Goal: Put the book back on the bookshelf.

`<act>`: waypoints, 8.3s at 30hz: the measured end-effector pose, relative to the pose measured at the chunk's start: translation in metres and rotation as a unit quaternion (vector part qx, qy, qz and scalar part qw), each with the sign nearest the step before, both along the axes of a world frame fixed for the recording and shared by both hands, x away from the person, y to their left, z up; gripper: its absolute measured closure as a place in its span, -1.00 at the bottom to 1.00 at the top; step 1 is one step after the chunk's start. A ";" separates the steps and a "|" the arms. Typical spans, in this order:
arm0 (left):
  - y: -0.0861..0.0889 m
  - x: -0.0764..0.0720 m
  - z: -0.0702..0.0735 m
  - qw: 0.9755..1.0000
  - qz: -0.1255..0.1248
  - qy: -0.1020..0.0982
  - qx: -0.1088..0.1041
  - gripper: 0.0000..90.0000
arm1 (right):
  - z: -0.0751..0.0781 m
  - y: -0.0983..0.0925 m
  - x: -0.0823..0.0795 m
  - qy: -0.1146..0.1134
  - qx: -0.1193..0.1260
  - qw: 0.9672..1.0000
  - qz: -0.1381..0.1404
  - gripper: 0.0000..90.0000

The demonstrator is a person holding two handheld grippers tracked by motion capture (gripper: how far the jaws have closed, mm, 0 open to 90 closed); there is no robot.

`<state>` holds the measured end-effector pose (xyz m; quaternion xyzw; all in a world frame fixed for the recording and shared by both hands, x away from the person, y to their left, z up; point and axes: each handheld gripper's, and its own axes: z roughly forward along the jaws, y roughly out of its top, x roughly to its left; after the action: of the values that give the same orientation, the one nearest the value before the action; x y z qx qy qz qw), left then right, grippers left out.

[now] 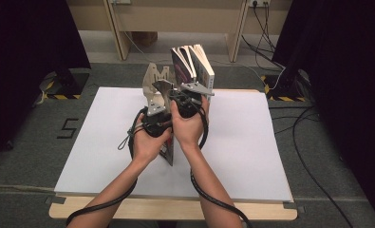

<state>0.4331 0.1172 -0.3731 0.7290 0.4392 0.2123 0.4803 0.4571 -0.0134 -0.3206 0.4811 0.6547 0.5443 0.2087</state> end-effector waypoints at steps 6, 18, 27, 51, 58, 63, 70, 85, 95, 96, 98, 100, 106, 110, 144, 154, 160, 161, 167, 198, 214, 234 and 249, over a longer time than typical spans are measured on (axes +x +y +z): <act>0.000 -0.002 0.000 0.999 0.024 -0.025 0.011 0.11 | 0.001 0.000 0.000 0.006 0.022 1.000 0.007 0.93; 0.013 -0.003 0.000 0.999 0.024 -0.003 -0.037 0.38 | 0.004 0.009 -0.005 -0.001 0.007 1.000 0.021 0.92; 0.030 -0.017 -0.012 0.996 0.057 -0.001 -0.067 0.68 | -0.004 0.028 -0.011 -0.007 -0.014 0.998 0.060 0.87; 0.061 -0.030 -0.010 0.990 0.084 -0.054 -0.100 0.93 | -0.011 -0.065 -0.043 -0.053 0.046 0.996 0.062 0.38; 0.069 -0.031 0.000 0.989 0.088 -0.068 -0.098 0.93 | -0.062 -0.136 -0.051 -0.003 0.037 0.999 -0.009 0.37; 0.072 -0.033 0.006 0.989 0.087 -0.076 -0.092 0.93 | -0.107 -0.170 -0.061 0.039 0.027 0.998 -0.042 0.37; 0.078 -0.031 0.009 0.988 0.088 -0.079 -0.099 0.93 | -0.135 -0.185 -0.070 0.035 -0.003 0.997 -0.065 0.33; 0.082 -0.029 0.016 0.986 0.092 -0.090 -0.103 0.93 | -0.102 -0.169 -0.067 -0.066 -0.041 0.995 -0.065 0.31; 0.089 -0.019 0.029 0.984 0.106 -0.100 -0.107 0.93 | -0.108 -0.169 -0.067 -0.046 -0.038 0.996 -0.064 0.30; 0.089 -0.018 0.030 0.983 0.109 -0.102 -0.110 0.93 | -0.108 -0.170 -0.067 -0.045 -0.038 0.996 -0.065 0.30; 0.090 -0.015 0.034 0.982 0.113 -0.105 -0.112 0.93 | -0.109 -0.171 -0.067 -0.046 -0.037 0.996 -0.066 0.30; 0.091 -0.012 0.038 0.981 0.116 -0.109 -0.115 0.93 | -0.110 -0.172 -0.066 -0.045 -0.036 0.996 -0.070 0.30; 0.090 -0.006 0.047 0.978 0.123 -0.119 -0.118 0.93 | -0.114 -0.175 -0.064 -0.036 -0.032 0.996 -0.070 0.30; 0.090 0.000 0.050 0.977 0.127 -0.121 -0.124 0.93 | -0.115 -0.176 -0.064 -0.036 -0.032 0.996 -0.071 0.30; 0.074 0.045 0.052 0.969 0.155 -0.140 -0.130 0.92 | -0.119 -0.179 -0.066 -0.029 -0.028 0.996 -0.074 0.30; 0.077 0.047 0.051 0.968 0.159 -0.142 -0.130 0.92 | -0.120 -0.178 -0.066 -0.027 -0.029 0.996 -0.074 0.30; 0.077 0.050 0.049 0.968 0.160 -0.142 -0.131 0.92 | -0.121 -0.177 -0.066 -0.024 -0.031 0.997 -0.072 0.30; 0.077 0.051 0.049 0.968 0.161 -0.143 -0.131 0.92 | -0.121 -0.177 -0.067 -0.023 -0.032 0.997 -0.072 0.30; 0.074 0.060 0.049 0.966 0.156 -0.158 -0.130 0.92 | -0.123 -0.177 -0.066 -0.024 -0.032 0.997 -0.071 0.30; 0.064 0.076 -0.011 0.973 0.134 -0.170 -0.075 0.86 | -0.133 -0.172 -0.064 -0.004 -0.040 0.997 -0.061 0.30; 0.068 0.087 -0.002 0.982 0.137 -0.111 -0.073 0.70 | -0.136 -0.170 -0.063 0.003 -0.038 0.998 -0.058 0.29; 0.062 0.118 -0.007 0.987 0.129 0.025 -0.090 0.76 | -0.140 -0.171 -0.061 0.016 -0.032 0.998 -0.056 0.27; 0.072 0.106 0.023 0.986 0.104 -0.029 -0.127 0.92 | -0.146 -0.170 -0.059 0.037 -0.034 0.998 -0.048 0.26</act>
<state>0.5391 0.1895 -0.3500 0.6059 0.5218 0.2253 0.5566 0.3980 -0.1834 -0.4666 0.5241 0.6563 0.4933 0.2263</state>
